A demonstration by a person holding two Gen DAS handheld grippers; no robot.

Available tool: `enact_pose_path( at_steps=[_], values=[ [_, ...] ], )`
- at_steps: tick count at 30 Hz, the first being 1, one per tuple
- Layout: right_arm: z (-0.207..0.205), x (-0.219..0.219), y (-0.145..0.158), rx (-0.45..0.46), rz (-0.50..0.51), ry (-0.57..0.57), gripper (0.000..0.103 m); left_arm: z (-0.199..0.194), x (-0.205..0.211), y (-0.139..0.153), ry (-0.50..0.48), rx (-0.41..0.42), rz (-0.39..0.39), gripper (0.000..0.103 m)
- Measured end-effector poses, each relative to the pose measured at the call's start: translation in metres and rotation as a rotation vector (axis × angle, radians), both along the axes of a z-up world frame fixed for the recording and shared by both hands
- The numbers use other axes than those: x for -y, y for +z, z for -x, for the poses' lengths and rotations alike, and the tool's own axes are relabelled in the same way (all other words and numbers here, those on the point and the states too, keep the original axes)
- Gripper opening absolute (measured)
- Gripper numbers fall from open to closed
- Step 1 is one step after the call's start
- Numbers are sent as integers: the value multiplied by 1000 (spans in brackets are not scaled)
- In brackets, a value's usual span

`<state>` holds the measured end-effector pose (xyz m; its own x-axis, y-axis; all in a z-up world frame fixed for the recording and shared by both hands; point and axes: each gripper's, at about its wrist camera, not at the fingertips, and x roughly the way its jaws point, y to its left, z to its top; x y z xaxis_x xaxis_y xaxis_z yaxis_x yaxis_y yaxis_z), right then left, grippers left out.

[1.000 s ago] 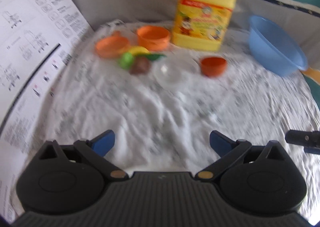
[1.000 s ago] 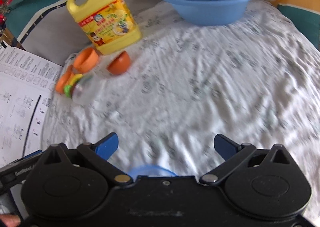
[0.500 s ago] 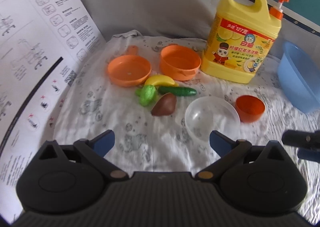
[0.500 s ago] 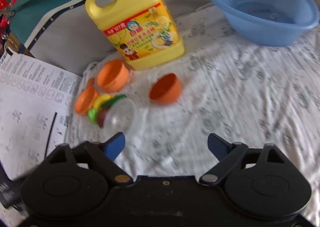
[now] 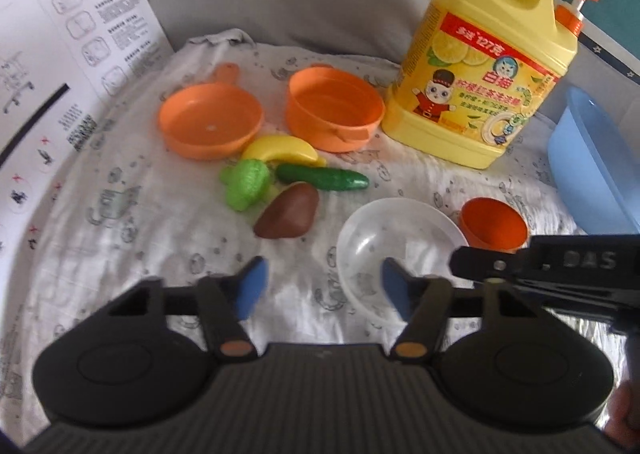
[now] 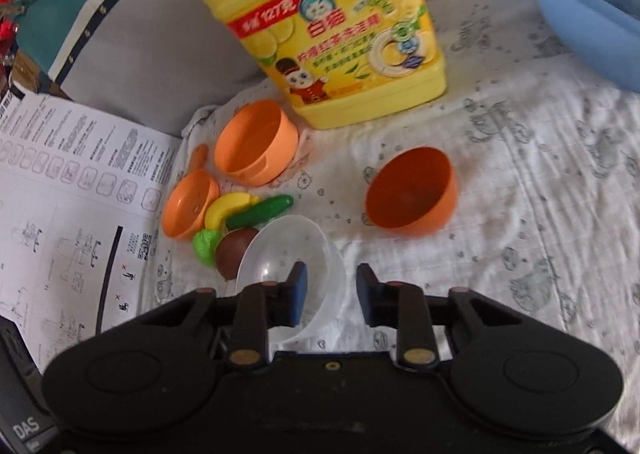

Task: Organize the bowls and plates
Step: 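Move both grippers to the clear plastic bowl and close on its rim, then carry the clear bowl with both grippers and lower it into the blue bowl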

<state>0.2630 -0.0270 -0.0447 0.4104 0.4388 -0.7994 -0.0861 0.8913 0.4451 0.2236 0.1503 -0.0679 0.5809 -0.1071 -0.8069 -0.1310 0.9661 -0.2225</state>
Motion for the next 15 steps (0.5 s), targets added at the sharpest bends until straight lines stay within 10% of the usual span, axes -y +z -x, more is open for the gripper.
enact_pose_path(
  at_steps=[5,15],
  values=[
    [1,-7,-13,-7,13,13,7,0,6,-7,-45,-13,11,20],
    [22,4,-1,24,1,-3,6,19,17,5,-66,-6,-12,16]
  ],
)
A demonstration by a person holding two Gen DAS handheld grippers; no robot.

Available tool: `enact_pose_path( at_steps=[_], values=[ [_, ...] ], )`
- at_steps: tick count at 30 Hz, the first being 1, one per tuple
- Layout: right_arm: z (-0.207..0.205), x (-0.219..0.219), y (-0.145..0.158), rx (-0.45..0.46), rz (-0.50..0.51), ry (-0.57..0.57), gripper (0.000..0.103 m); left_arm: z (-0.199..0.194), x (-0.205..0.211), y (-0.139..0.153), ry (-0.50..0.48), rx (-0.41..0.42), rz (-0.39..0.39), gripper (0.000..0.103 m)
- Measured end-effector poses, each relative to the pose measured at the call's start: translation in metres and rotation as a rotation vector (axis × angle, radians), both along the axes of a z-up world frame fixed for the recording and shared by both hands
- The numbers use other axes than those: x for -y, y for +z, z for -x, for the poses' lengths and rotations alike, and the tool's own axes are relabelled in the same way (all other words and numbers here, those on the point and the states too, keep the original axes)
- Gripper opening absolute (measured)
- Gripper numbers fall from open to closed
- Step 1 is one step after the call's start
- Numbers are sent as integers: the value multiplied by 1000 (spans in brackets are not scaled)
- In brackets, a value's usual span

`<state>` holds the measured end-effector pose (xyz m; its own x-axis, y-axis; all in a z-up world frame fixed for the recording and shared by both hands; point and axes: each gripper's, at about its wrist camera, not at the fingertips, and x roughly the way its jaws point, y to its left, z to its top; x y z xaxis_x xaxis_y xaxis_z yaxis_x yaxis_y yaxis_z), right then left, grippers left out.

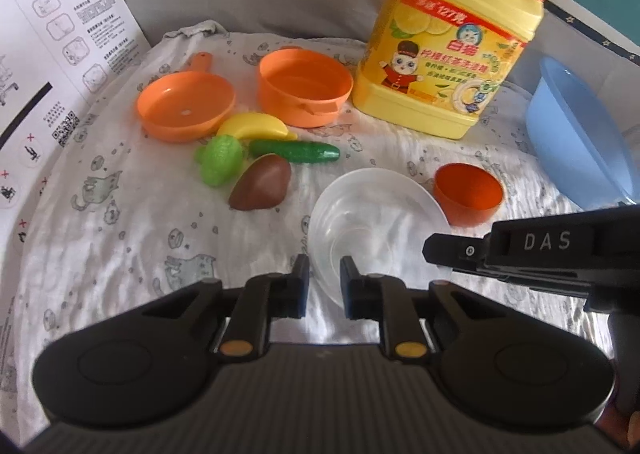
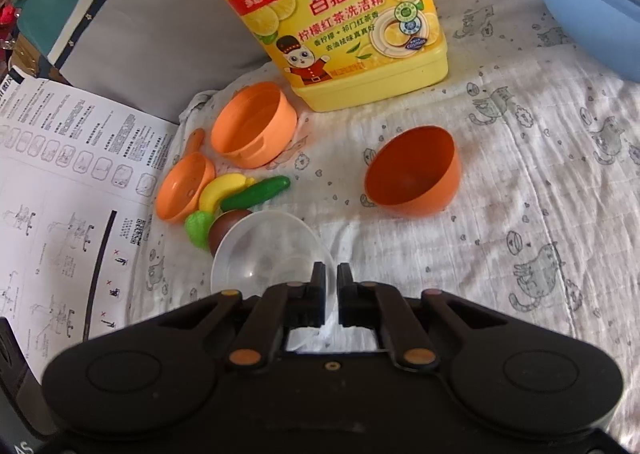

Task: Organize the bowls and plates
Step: 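Carry the clear bowl with both grippers and lower it into the blue bowl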

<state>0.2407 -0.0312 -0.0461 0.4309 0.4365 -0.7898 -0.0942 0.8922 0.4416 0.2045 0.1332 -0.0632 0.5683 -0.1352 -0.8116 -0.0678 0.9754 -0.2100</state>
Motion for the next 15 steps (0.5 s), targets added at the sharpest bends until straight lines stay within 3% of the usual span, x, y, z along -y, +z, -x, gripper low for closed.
enact_pose_path(
  at_steps=[15],
  values=[
    [95,73,31,8,-27,-40,6,73,52,48,-88,47,12,16]
  ],
)
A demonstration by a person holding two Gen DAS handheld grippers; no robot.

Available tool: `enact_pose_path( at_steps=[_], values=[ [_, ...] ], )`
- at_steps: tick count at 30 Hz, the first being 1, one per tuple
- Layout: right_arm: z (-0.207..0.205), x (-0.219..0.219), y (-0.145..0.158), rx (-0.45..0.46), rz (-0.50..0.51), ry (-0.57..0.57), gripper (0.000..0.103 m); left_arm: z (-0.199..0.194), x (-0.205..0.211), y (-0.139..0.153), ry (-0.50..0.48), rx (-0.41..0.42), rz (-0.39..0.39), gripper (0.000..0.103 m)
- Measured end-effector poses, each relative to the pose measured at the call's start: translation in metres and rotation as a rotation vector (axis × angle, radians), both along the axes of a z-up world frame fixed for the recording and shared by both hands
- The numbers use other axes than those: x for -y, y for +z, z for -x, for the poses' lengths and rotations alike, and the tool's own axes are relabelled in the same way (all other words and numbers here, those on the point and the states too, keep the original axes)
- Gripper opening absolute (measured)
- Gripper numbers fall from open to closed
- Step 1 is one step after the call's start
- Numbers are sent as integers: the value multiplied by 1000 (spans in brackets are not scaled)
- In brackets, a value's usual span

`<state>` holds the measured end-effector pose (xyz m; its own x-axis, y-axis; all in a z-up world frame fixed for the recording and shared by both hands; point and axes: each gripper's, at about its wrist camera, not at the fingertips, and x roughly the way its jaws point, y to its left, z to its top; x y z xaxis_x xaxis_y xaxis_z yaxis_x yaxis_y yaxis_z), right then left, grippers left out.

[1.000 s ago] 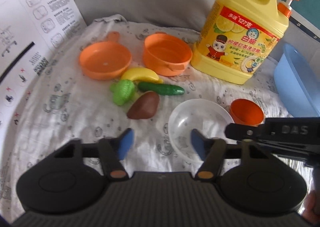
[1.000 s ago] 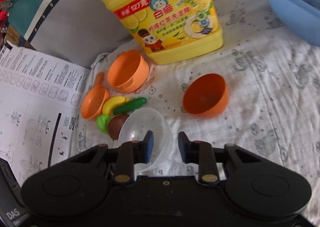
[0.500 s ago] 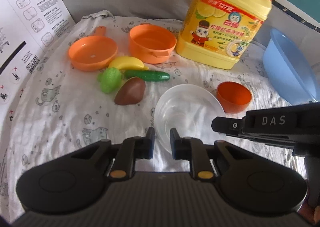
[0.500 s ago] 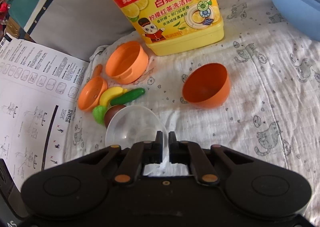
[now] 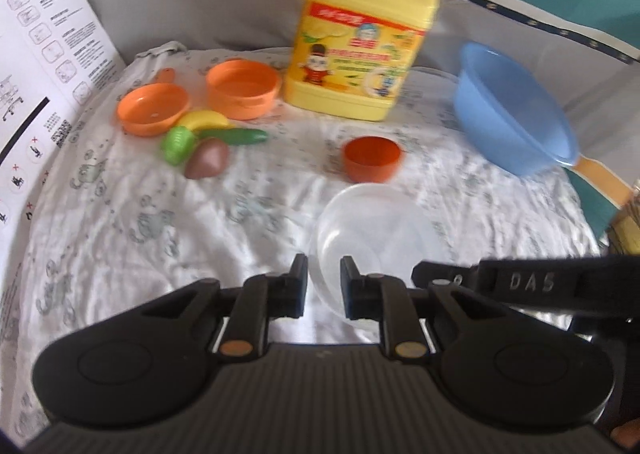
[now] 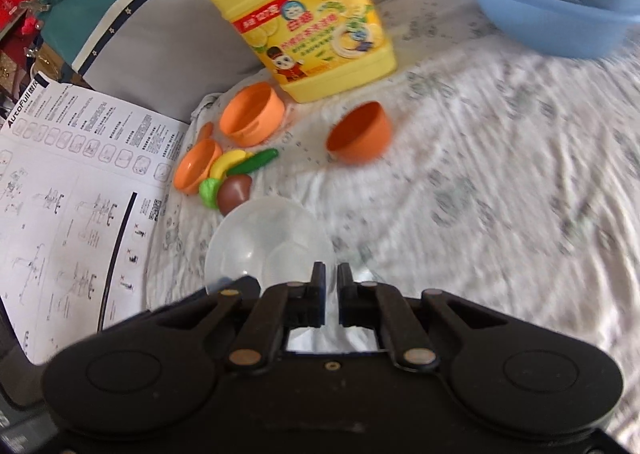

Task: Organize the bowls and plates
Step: 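Carry the clear bowl with both grippers and lower it into the blue bowl, then open both grippers to release the clear bowl inside the blue bowl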

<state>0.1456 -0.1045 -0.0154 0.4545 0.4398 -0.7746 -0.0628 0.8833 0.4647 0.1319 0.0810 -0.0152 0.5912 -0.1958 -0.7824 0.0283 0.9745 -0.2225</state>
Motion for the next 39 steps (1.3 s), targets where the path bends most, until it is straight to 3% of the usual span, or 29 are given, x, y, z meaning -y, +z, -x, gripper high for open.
enact_pose_path(
  at_steps=[11,23,39],
  values=[
    [73,72,2,15,-28,-82,6,54,57,12,-109,-7,-4,16],
    [126,114,1,48,-26,-106,7,93,97,17,-180,-18,-25,18],
    [158,115,-14,10,-16,-75,9,118,108,0,-198,-81,-53,23]
  ],
)
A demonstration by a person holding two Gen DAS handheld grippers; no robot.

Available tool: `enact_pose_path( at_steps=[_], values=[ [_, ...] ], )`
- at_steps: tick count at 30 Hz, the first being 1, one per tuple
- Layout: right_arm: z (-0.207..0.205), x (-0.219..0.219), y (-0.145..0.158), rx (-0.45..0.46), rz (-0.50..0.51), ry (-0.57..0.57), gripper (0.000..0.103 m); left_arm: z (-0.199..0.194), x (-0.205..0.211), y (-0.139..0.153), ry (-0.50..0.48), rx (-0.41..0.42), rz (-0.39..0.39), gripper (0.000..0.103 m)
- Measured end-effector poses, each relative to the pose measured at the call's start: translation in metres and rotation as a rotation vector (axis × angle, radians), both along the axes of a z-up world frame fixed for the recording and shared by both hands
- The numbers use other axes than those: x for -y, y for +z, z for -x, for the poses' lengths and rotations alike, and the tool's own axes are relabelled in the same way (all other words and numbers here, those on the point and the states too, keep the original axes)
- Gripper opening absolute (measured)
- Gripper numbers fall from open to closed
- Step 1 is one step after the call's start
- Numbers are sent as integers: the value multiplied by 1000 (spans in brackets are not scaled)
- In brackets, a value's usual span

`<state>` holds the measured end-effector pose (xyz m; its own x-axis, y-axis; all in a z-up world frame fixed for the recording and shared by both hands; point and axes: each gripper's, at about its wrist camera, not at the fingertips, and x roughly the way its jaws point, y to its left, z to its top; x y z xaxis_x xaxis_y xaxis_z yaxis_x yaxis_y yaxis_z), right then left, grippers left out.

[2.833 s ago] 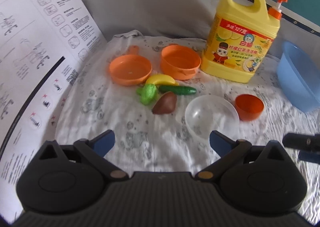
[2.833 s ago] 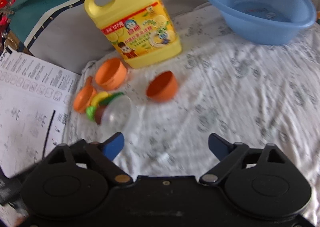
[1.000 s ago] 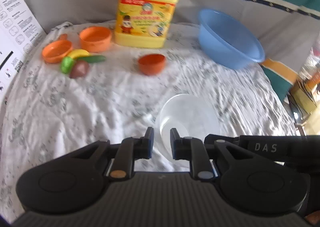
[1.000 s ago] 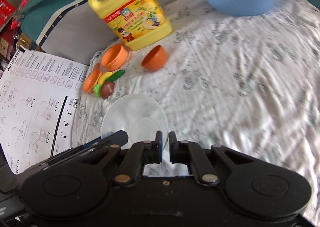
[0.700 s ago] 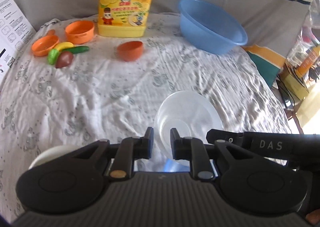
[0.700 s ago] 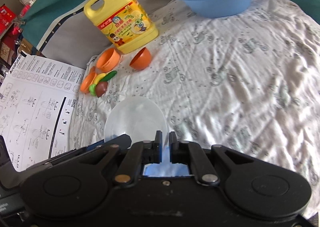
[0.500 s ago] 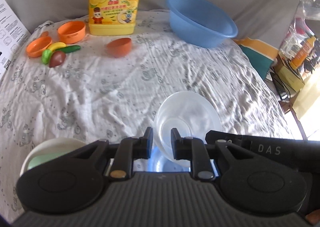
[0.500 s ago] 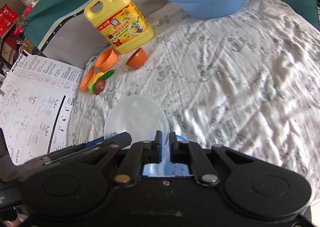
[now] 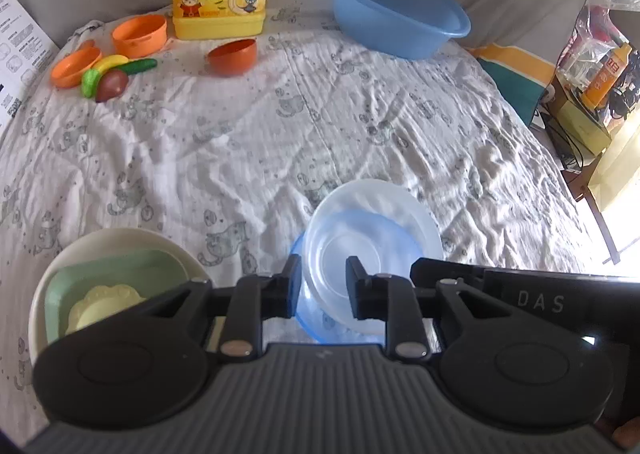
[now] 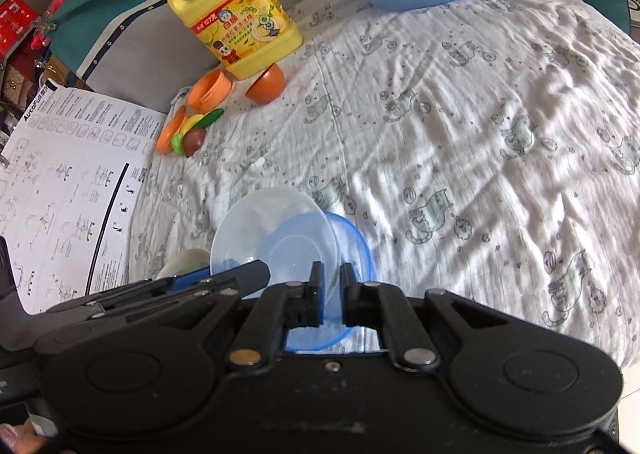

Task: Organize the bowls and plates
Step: 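Open both grippers to release the clear bowl inside the blue bowl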

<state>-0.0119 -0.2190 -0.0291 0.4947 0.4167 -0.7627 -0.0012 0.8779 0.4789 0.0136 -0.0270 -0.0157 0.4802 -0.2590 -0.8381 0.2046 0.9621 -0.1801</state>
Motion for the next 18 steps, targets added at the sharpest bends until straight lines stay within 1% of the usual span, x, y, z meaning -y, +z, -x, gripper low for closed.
enact_pose_path(
  at_steps=[9,11,12,13,15,17,18],
  values=[
    [0,2,-3,-16,-6,-6,10,0,4,-6,-14,-19,-16,24],
    [0,1,-4,-16,-6,-5,11,0,4,-7,-14,-19,-15,28],
    [0,0,-4,-15,-7,-3,14,0,4,-7,-16,-18,-14,30],
    [-1,0,-3,-11,-8,-3,18,0,4,-6,-14,-14,-12,33],
    [0,-1,0,7,2,-6,22,0,2,-3,3,10,-23,40],
    [-1,2,4,26,-7,-17,27,0,-2,2,32,31,-24,56],
    [-1,4,6,34,-10,-25,36,0,-6,5,55,41,-23,61]
  ],
)
